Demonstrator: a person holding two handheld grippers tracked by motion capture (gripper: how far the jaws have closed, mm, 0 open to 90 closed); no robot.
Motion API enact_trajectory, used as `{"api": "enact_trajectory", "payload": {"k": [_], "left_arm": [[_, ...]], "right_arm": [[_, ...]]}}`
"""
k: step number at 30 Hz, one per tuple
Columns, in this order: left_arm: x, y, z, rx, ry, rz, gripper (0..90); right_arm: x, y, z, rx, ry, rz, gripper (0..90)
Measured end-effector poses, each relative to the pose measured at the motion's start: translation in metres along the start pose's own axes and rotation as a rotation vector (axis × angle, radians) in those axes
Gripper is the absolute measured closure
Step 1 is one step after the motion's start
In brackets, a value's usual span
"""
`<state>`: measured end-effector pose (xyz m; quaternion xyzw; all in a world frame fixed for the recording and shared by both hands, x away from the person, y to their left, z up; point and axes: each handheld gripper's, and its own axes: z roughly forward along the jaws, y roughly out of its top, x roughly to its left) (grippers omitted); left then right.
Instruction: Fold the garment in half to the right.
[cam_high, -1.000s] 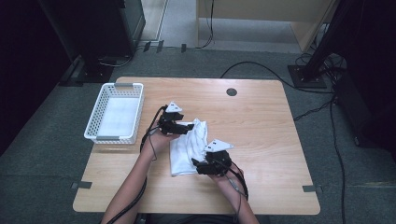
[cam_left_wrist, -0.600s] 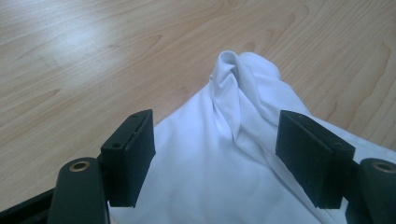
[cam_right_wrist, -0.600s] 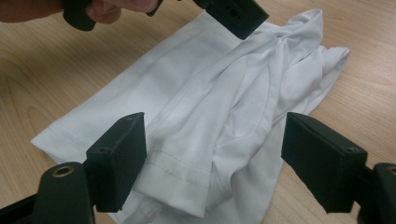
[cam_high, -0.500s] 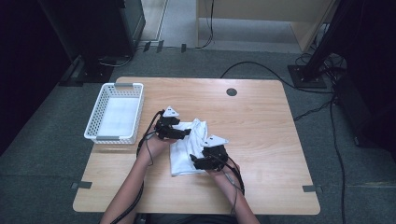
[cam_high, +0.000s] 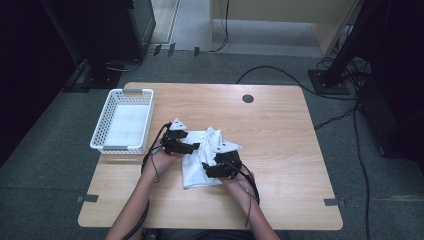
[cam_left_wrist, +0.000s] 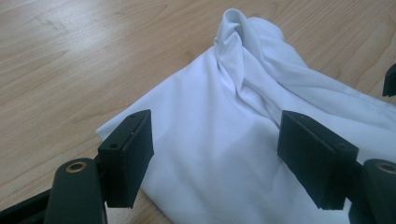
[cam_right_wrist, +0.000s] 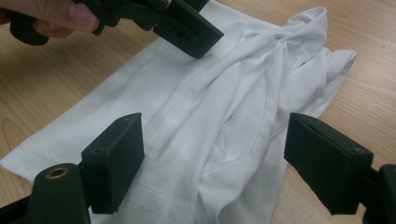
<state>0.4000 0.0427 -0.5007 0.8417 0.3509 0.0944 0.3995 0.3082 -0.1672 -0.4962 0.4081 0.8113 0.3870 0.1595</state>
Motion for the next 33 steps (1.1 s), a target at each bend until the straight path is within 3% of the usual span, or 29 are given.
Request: {"api": "enact_trajectory", "payload": {"k": [6, 9, 12, 26, 33], "left_arm": [[-0.002, -0.005, 0.001, 0.008, -0.006, 0.004, 27.5], [-0.006, -0.006, 0.004, 0.039, 0.009, 0.043, 27.5], [-0.01, -0.005, 0.009, 0.052, 0.013, 0.056, 27.5], [-0.019, -0.006, 0.016, 0.035, 0.031, 0.073, 26.6], [-0.022, -0.005, 0.02, 0.018, 0.024, 0.103, 26.6]], "right_arm": [[-0.003, 0.003, 0.004, 0.003, 0.001, 0.002, 20.4], [-0.003, 0.005, 0.006, 0.007, -0.001, -0.003, 20.3], [-0.004, 0.006, 0.009, 0.016, 0.0, -0.006, 20.3], [-0.012, -0.004, 0.021, 0.072, -0.008, 0.004, 19.5], [-0.025, -0.012, 0.009, 0.069, -0.024, 0.042, 19.5]]}}
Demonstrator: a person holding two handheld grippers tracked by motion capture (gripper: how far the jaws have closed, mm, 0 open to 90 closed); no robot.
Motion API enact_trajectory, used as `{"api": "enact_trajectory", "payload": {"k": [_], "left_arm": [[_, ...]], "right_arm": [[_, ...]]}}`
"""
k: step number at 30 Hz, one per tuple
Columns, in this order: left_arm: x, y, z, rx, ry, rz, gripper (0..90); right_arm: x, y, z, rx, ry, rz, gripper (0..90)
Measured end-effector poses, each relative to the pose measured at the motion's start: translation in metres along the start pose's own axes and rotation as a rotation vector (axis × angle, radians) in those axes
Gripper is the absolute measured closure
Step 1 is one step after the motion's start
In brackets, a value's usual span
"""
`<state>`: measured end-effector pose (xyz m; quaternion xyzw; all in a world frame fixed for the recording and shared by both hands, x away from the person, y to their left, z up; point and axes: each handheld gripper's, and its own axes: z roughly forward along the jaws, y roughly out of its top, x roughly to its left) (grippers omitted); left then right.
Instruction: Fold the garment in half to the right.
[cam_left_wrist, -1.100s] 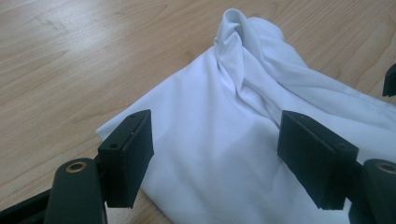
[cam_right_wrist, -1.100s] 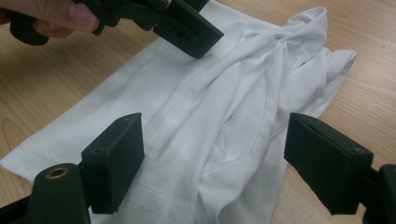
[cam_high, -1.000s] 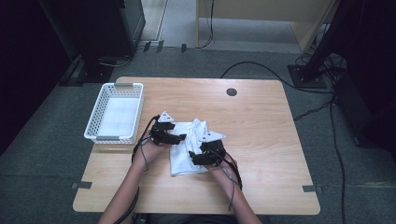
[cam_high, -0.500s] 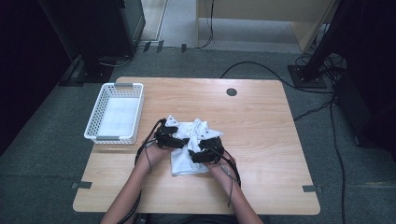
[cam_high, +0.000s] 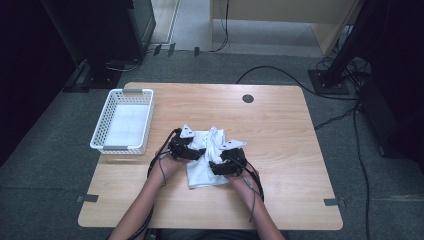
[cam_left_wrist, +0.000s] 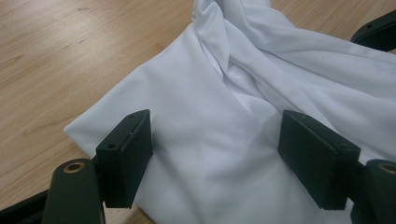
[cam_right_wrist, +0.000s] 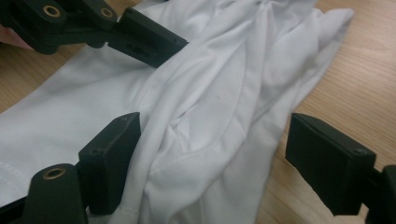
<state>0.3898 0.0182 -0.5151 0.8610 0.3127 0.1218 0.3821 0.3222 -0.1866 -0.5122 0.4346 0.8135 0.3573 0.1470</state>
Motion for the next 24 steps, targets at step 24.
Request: {"api": "enact_trajectory", "payload": {"k": [24], "left_arm": [[-0.014, 0.012, 0.01, -0.011, -0.026, 0.04, 26.7]], "right_arm": [[-0.002, 0.01, 0.001, -0.016, -0.03, -0.021, 19.7]]}}
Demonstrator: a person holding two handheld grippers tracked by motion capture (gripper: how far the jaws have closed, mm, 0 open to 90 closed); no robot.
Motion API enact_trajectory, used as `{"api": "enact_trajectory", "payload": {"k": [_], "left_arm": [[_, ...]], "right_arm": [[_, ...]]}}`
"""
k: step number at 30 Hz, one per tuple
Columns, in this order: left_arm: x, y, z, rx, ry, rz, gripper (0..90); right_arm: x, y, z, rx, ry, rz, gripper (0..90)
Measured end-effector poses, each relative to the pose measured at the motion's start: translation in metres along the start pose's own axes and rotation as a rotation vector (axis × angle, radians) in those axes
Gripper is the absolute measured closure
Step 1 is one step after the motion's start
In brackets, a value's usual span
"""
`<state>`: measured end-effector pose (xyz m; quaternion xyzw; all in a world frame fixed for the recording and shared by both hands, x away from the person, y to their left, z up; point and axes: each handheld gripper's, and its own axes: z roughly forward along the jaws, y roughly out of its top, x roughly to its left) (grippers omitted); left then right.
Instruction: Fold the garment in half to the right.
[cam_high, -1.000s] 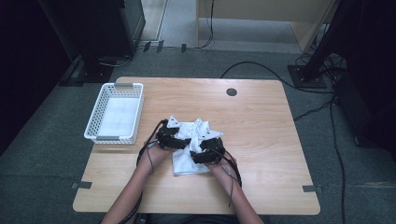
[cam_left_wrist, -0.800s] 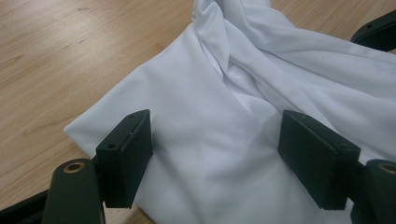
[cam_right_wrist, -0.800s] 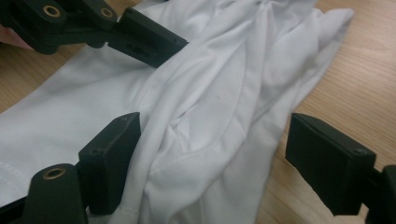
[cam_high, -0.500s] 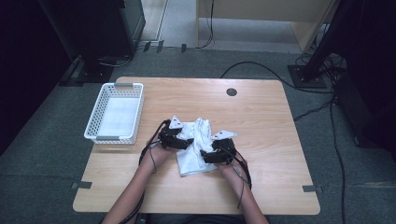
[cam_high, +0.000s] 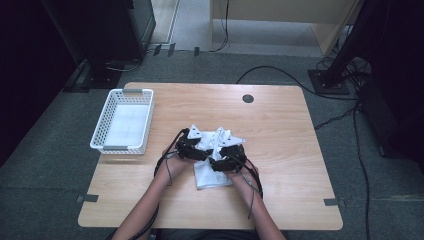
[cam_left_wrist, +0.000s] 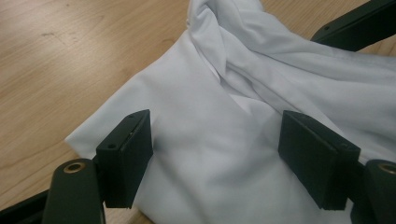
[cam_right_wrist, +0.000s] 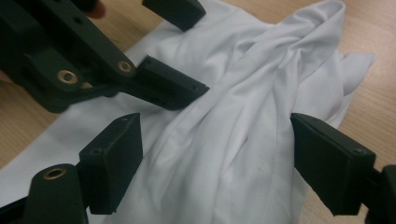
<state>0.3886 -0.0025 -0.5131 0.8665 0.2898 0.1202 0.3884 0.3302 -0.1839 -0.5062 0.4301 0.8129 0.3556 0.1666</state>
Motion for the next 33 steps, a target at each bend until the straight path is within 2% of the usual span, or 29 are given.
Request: {"api": "enact_trajectory", "payload": {"k": [3, 6, 8, 11, 14, 16, 28, 33], "left_arm": [[0.003, 0.002, -0.011, -0.022, 0.002, -0.018, 26.7], [0.005, -0.001, -0.016, -0.01, 0.008, -0.024, 26.7], [0.006, -0.008, -0.014, 0.026, 0.022, -0.011, 26.7], [0.007, -0.011, -0.01, 0.025, 0.016, -0.005, 26.7], [0.006, -0.01, -0.009, 0.018, 0.026, 0.026, 26.8], [0.006, -0.01, -0.008, 0.013, 0.023, 0.03, 28.7], [0.008, -0.01, -0.006, 0.0, 0.007, 0.033, 28.7], [0.008, -0.009, -0.005, -0.001, 0.003, 0.031, 28.7]], "right_arm": [[-0.002, -0.001, 0.004, 0.001, 0.0, 0.018, 19.6], [-0.002, 0.0, 0.006, 0.002, -0.005, 0.015, 19.7], [-0.003, 0.002, 0.007, 0.003, -0.01, 0.015, 19.7], [-0.004, 0.004, 0.01, 0.01, -0.017, 0.007, 19.7], [-0.004, 0.004, 0.013, 0.023, -0.022, 0.005, 19.7], [-0.005, 0.004, 0.012, 0.025, -0.027, 0.004, 19.8], [-0.036, -0.012, -0.018, -0.002, -0.087, 0.088, 19.9], [-0.046, -0.017, -0.029, 0.004, -0.121, 0.094, 21.1]]}}
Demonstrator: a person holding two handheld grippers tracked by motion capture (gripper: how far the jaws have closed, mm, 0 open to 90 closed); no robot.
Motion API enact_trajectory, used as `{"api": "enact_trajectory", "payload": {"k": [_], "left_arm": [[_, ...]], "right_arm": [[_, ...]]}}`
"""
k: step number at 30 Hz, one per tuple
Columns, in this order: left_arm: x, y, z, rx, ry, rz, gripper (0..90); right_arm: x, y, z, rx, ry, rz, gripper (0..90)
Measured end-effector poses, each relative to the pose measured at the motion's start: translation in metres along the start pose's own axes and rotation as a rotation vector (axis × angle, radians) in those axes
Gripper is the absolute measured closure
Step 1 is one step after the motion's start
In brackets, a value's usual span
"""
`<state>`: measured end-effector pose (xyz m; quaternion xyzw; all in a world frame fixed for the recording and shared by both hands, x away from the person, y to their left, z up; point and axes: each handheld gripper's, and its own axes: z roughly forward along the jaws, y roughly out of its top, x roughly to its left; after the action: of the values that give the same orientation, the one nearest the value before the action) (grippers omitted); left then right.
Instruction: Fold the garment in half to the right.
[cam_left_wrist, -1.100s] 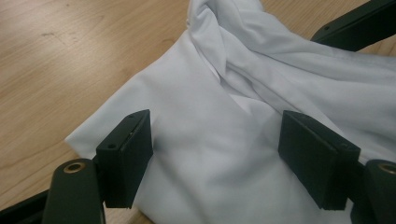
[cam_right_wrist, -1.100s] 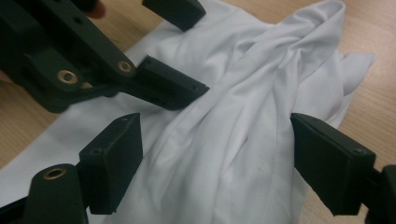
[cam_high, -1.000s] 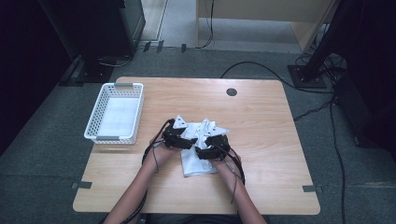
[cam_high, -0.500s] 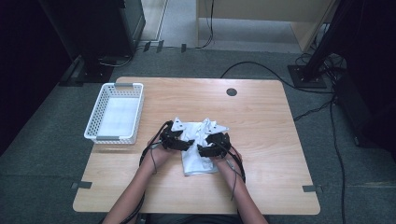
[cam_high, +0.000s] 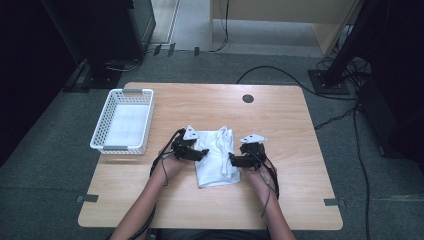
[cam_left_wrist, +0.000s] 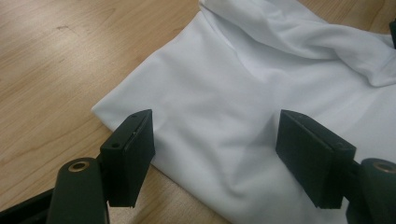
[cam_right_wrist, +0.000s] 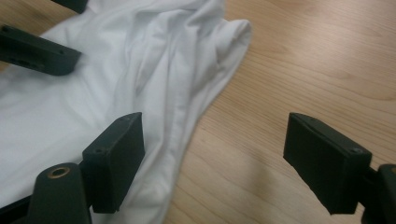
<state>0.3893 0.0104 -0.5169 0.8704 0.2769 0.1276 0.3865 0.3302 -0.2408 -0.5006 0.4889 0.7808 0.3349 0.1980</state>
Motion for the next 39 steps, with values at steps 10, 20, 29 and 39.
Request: {"api": "enact_trajectory", "payload": {"k": [10, 20, 29, 39], "left_arm": [[0.001, 0.001, 0.003, -0.006, 0.003, -0.012, 28.6], [0.001, 0.002, 0.004, -0.011, -0.004, -0.013, 28.6], [0.001, 0.002, 0.004, -0.012, -0.004, -0.015, 28.6], [0.002, 0.001, 0.004, -0.017, -0.007, -0.01, 28.6]], "right_arm": [[-0.004, 0.009, -0.005, -0.039, 0.037, 0.027, 20.9], [0.014, 0.029, 0.019, -0.027, 0.054, -0.012, 20.8], [0.028, 0.038, 0.032, -0.013, 0.075, -0.035, 20.8], [0.012, 0.023, 0.033, 0.052, 0.009, -0.046, 21.7]]}}
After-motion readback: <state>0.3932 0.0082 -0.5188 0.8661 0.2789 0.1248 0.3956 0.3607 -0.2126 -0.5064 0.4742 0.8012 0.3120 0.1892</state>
